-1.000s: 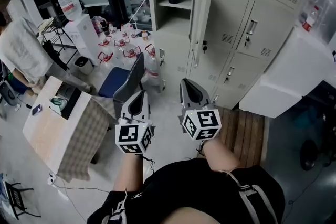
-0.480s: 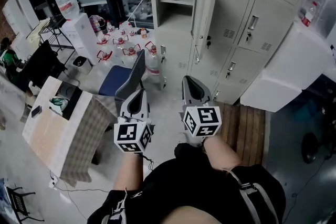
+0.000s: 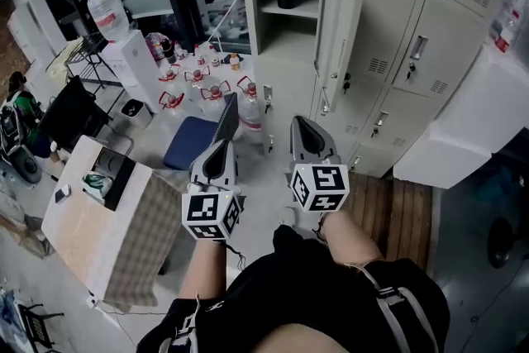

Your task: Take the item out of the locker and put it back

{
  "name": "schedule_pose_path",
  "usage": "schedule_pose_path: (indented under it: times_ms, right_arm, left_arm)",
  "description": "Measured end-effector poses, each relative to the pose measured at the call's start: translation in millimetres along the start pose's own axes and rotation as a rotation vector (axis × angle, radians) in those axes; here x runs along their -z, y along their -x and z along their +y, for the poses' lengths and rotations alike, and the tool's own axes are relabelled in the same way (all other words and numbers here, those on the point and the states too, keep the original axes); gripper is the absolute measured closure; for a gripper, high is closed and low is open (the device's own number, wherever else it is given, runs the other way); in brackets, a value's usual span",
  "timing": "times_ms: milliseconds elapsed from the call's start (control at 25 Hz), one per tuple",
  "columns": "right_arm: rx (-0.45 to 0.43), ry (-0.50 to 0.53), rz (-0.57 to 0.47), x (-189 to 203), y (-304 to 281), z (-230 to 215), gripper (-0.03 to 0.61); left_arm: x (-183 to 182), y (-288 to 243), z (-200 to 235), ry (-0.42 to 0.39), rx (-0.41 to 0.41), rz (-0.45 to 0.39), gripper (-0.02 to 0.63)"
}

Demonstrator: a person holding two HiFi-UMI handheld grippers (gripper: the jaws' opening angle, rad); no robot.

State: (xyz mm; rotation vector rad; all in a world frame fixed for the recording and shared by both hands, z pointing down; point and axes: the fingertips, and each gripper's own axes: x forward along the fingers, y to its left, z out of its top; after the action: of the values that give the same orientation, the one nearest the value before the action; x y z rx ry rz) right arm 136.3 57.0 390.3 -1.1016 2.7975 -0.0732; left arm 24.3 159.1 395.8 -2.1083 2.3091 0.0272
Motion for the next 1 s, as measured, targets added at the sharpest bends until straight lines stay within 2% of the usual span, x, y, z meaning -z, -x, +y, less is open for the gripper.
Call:
schedule_pose_path:
  times_ms: [600, 1000]
  right_arm:
    - [0.013, -0.012, 0.011, -4.1, -231.6, -79.9, 0.565]
    - [0.06, 0.001, 0.026, -5.5, -303.9, -115.0, 0.565]
  left_arm:
    - [-12.1, -236.8, 89.9, 0.028, 0.043, 0.002, 0.601]
    - [-8.8, -328.6, 105.9, 0.048, 0.113, 0.025, 0.601]
